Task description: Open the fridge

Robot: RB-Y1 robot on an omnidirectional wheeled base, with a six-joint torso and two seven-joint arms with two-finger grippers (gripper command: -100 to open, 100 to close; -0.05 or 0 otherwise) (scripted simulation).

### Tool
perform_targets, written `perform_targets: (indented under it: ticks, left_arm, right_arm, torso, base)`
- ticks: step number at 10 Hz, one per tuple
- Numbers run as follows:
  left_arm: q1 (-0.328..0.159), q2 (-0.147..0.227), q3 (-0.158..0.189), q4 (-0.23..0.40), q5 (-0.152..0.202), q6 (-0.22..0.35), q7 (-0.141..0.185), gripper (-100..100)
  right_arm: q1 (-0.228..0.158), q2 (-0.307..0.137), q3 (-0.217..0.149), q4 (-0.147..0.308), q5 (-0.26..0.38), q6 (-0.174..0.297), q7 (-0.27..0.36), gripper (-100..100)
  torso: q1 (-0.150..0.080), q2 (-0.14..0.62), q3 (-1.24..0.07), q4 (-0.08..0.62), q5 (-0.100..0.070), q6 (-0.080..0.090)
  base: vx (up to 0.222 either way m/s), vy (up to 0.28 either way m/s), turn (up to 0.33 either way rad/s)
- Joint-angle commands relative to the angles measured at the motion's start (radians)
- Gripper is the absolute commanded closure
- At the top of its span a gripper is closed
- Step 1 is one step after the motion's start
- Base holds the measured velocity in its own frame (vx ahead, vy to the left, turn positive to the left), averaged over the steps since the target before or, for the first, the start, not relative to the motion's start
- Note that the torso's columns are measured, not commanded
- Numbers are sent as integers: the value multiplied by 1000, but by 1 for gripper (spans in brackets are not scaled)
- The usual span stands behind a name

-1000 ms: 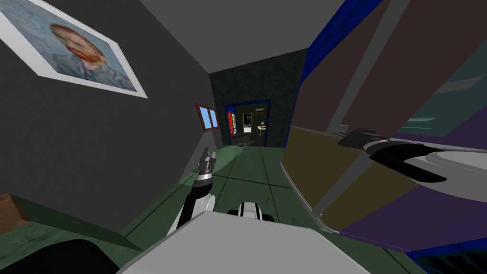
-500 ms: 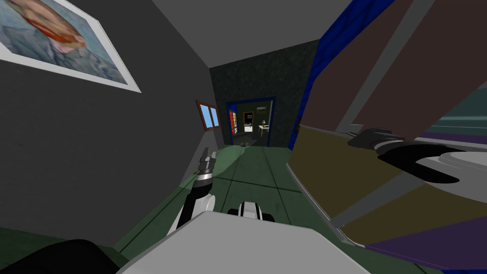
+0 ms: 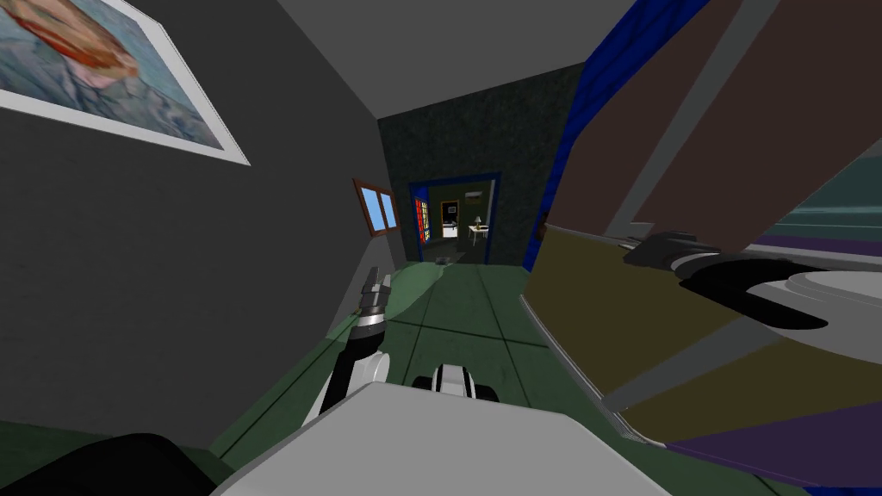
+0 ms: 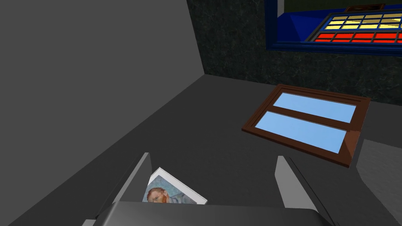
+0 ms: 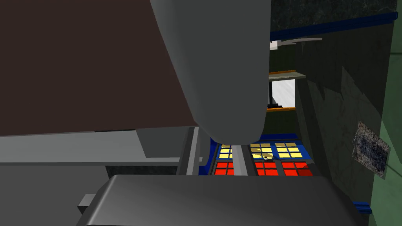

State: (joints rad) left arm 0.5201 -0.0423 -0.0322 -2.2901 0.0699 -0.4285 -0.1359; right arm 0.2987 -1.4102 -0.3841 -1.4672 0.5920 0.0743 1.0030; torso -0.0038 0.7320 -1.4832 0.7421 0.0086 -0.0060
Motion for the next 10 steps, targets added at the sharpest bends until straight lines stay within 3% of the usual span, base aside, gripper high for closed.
perform_targets:
  ticks: [1,4,5,8,9,10]
  left_arm:
    - [0,0,0,0,0,0,0,0]
    - [0,0,0,0,0,0,0,0]
    - [0,0,0,0,0,0,0,0]
    - [0,0,0,0,0,0,0,0]
    - [0,0,0,0,0,0,0,0]
    - [0,0,0,0,0,0,0,0]
  right_arm:
    - [3,-28,-25,-12,-11,5,-8,-100]
    - [4,-48,-27,-19,-21,-8,-15,-100]
    - [6,-74,-30,-29,-34,-23,-23,-100]
    - [6,-74,-30,-29,-34,-23,-23,-100]
    - [16,-68,-12,-41,-35,-26,-24,-100]
    - [18,-99,-18,-31,-50,-23,-35,-100]
  torso:
    - [4,-4,-3,-1,2,-1]
    - [6,-7,-5,-2,4,-5]
    - [6,-8,-6,-3,3,-5]
    - [5,-12,-10,-1,6,-6]
    - [4,-12,-8,-7,-1,-5]
    - [1,-9,-4,-9,-9,1]
  base:
    - [-7,-43,7]
    - [5,-45,-4]
    - [-11,-38,-16]
    - [-3,-42,17]
    - [-2,-22,-4]
    - [67,-15,-33]
